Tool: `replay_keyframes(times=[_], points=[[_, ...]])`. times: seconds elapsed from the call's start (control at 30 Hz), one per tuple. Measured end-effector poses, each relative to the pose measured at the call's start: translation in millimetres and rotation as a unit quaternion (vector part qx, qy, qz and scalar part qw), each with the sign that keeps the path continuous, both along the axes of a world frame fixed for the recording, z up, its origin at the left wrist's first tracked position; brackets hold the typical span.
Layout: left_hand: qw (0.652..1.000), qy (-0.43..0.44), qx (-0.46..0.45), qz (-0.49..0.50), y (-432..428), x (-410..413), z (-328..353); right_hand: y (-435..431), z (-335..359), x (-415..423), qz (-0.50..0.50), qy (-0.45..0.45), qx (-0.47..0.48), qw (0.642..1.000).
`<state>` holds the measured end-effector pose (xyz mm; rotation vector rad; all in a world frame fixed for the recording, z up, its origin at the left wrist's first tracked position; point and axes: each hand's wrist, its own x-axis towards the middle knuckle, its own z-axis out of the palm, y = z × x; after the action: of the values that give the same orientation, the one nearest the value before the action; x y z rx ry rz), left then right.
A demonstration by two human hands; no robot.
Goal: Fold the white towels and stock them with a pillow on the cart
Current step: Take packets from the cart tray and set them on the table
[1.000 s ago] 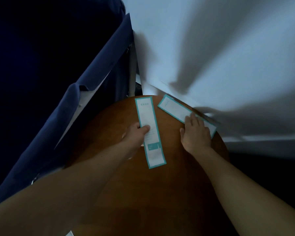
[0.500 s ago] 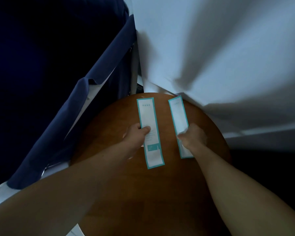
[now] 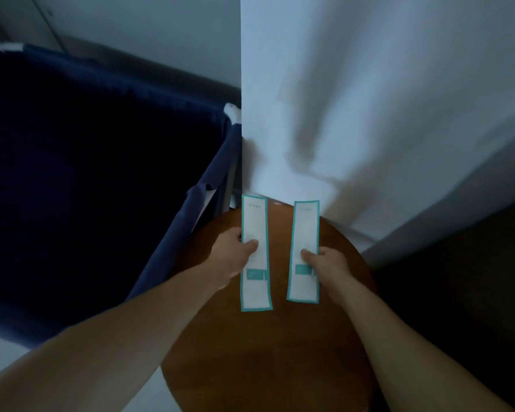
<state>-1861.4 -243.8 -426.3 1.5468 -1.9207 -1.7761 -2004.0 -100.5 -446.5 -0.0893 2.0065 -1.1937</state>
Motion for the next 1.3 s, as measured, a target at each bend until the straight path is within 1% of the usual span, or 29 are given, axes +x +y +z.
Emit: replay_keyframes(times=[0.13,0.23,0.4,0.53,0.67,0.83,0.93,1.0,1.13,1.3], points=[[0.996,0.066,-0.035,-0.039,13,18,75,35,81,40,-0.019,0.089,-0.047,0.995],[0.988,0.119,-0.066,-0.076,32,19,141,73,141,64,-0.060,0.116,-0.081,0.988],[0.962,0.182,-0.113,-0.169,95,0,241,156,235,80,-0.109,0.163,-0.081,0.977],[0.936,0.241,-0.115,-0.229,162,-17,288,235,288,86,-0.162,0.220,-0.071,0.959],[0.905,0.276,-0.121,-0.299,250,-37,316,331,315,102,-0.247,0.270,-0.050,0.929],[0.863,0.286,-0.134,-0.394,392,-51,332,469,326,124,-0.332,0.270,-0.047,0.903],[0.834,0.297,-0.121,-0.449,485,-52,335,560,333,142,-0.356,0.282,-0.042,0.890],[0.822,0.302,-0.110,-0.470,547,-52,336,620,338,155,-0.374,0.294,-0.030,0.879],[0.799,0.324,-0.094,-0.497,663,-52,334,733,340,181,-0.435,0.324,0.024,0.840],[0.767,0.327,-0.105,-0.542,768,-58,332,831,331,199,-0.468,0.297,0.046,0.831]])
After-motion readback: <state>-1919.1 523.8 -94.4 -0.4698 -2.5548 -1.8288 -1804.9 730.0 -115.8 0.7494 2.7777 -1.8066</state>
